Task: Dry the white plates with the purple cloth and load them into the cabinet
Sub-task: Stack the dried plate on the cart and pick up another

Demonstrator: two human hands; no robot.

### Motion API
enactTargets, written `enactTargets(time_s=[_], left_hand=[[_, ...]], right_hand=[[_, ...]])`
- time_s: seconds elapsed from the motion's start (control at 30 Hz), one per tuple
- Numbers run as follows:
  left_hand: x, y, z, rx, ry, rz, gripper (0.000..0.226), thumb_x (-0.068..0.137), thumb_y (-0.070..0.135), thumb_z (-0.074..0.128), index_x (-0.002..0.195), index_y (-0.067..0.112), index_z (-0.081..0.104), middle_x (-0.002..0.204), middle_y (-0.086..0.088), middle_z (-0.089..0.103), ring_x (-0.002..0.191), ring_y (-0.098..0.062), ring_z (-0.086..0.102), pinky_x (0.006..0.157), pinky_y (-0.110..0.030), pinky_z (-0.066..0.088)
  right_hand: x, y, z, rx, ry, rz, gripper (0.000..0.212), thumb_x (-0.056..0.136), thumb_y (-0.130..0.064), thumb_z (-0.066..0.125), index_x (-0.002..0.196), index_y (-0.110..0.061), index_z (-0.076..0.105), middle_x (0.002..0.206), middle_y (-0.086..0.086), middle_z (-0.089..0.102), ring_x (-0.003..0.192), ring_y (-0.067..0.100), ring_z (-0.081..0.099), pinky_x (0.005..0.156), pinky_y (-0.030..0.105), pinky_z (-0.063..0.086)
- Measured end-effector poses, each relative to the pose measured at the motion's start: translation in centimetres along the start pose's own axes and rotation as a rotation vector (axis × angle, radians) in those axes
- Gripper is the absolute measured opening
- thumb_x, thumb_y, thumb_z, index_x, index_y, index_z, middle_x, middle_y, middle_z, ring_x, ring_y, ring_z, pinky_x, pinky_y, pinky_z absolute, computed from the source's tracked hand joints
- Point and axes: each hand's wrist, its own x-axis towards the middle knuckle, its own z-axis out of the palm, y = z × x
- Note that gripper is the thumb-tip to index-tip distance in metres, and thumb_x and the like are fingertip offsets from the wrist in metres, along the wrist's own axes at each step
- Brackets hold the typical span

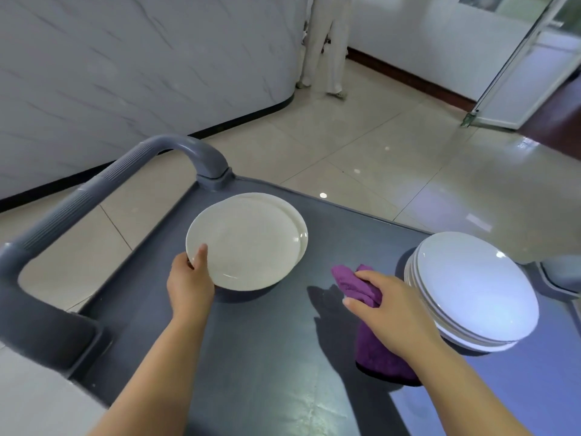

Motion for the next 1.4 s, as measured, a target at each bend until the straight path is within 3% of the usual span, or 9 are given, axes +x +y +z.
enactTargets(time_s=[0.1,0.23,0.33,0.57,0.77,0.87,0.97,1.2,1.4], left_hand=[[-0.4,0.1,0.1,0.022,-0.01,0.038,0.039,0.096,0.04,0.054,0.122,0.011,0.047,0.104,-0.001,0.056,0.094,-0.021,0.054,0.072,-0.03,0.04],[-1.6,-0.9,-0.5,0.043,-0.093,0.17,0.048,0.082,0.034,0.074,0.121,0.023,0.048,0.12,0.003,0.055,0.102,-0.016,0.058,0.079,-0.028,0.045],[-2.2,-1.9,-0.8,0.069,-0.135,0.172,0.07,0.072,0.032,0.083,0.131,0.023,0.046,0.13,0.0,0.046,0.099,-0.014,0.06,0.082,-0.032,0.051],[-2.4,-2.1,0.1,0.198,-0.19,0.188,0.086,0.069,0.037,0.084,0.138,0.027,0.033,0.122,0.007,0.025,0.105,-0.019,0.055,0.094,-0.038,0.047],[-1.3,-1.4,0.6,0.366,-0.209,0.216,0.092,0.071,0.049,0.08,0.142,0.023,0.026,0.123,0.002,0.026,0.115,-0.023,0.042,0.096,-0.04,0.045],[-1.2,-1.1,0.1,0.459,-0.214,0.207,0.089,0.075,0.053,0.075,0.144,0.022,0.028,0.132,-0.005,0.031,0.122,-0.027,0.04,0.097,-0.044,0.043],[-1.9,-0.9,-0.7,0.506,-0.213,0.209,0.074,0.081,0.052,0.069,0.14,0.021,0.037,0.133,-0.005,0.04,0.102,-0.023,0.051,0.085,-0.042,0.047],[-6.2,-1.5,-1.0,0.728,-0.355,0.246,0.042,0.084,0.049,0.065,0.117,0.025,0.054,0.1,0.009,0.058,0.09,-0.015,0.056,0.073,-0.031,0.044],[-10.5,-2.1,2.3,0.808,-0.538,0.259,0.03,0.083,0.046,0.068,0.102,0.026,0.057,0.088,0.012,0.06,0.086,-0.012,0.059,0.077,-0.03,0.047]], right_hand=[[0.3,-0.1,0.5,0.018,-0.008,0.005,0.046,0.079,-0.052,0.065,0.124,-0.041,0.057,0.102,-0.01,0.061,0.09,0.01,0.059,0.081,0.035,0.051],[0.7,-0.3,0.9,0.032,-0.023,0.002,0.045,0.081,-0.049,0.066,0.124,-0.041,0.057,0.103,-0.009,0.061,0.09,0.009,0.058,0.081,0.032,0.05],[0.9,-0.2,1.1,0.043,-0.031,0.001,0.045,0.081,-0.048,0.067,0.124,-0.04,0.058,0.103,-0.008,0.061,0.09,0.009,0.058,0.08,0.03,0.049],[0.8,0.1,1.0,0.048,-0.032,0.006,0.047,0.081,-0.049,0.067,0.126,-0.039,0.057,0.105,-0.009,0.061,0.092,0.009,0.058,0.083,0.031,0.05],[-0.1,0.9,0.4,0.05,-0.03,0.003,0.049,0.08,-0.049,0.069,0.127,-0.039,0.056,0.107,-0.01,0.059,0.095,0.01,0.057,0.086,0.033,0.049],[-0.7,1.3,0.0,0.083,-0.055,-0.009,0.05,0.079,-0.048,0.071,0.126,-0.039,0.056,0.107,-0.01,0.058,0.095,0.007,0.057,0.085,0.028,0.047],[-1.5,1.7,-0.7,0.102,-0.098,-0.055,0.05,0.077,-0.048,0.073,0.124,-0.041,0.057,0.104,-0.013,0.057,0.094,0.001,0.056,0.081,0.022,0.044],[-4.3,3.8,-2.8,0.13,-0.134,-0.118,0.051,0.076,-0.047,0.075,0.124,-0.043,0.057,0.114,-0.017,0.057,0.103,-0.001,0.054,0.089,0.019,0.042],[-7.6,8.5,-5.6,0.091,-0.265,-0.099,0.053,0.072,-0.053,0.074,0.122,-0.045,0.057,0.11,-0.02,0.058,0.101,-0.004,0.055,0.093,0.024,0.044]])
